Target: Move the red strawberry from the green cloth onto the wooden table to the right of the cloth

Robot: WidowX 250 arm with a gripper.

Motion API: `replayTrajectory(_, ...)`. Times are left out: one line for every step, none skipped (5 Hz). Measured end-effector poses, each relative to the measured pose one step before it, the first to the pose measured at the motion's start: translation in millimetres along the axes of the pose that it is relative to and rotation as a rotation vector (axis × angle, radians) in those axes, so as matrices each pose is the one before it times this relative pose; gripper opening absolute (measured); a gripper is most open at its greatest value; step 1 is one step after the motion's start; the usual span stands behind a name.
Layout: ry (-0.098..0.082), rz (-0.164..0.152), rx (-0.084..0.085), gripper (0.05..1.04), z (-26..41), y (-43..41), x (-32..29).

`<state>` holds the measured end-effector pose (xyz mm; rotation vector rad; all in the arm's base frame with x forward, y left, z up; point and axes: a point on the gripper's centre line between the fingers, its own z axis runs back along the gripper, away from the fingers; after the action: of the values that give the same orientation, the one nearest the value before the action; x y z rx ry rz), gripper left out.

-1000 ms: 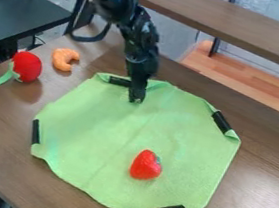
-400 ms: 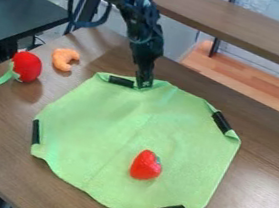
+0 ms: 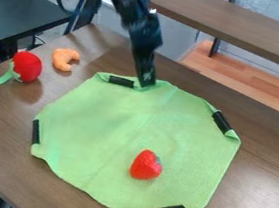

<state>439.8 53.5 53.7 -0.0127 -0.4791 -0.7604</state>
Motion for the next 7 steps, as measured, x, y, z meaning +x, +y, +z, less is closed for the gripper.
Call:
replayTrajectory(-0.0304,-0.0102,-0.0898,1.001,16.52,-22.96,-4.93)
replayTrajectory(0.0012,-0.0314,-0.0638,1.001,10.72,-23.73,-4.82)
replayTrajectory(0.063,-0.012,-0.0478,1.001,-5.98,-22.58,-11.61)
replayTrajectory(0.0661,-0.0424,-0.008,1.001,-11.25,-31.11,0.35)
replayTrajectory(0.0341,-0.0137,0.0096,1.001,-1.35,-18.26,3.14)
replayTrajectory(0.0056,-0.0331,-0.0022,1.001,3.99,-19.55,9.78)
replayTrajectory(0.0278,0.0103,0.0072,1.001,-3.63,-6.57,5.03)
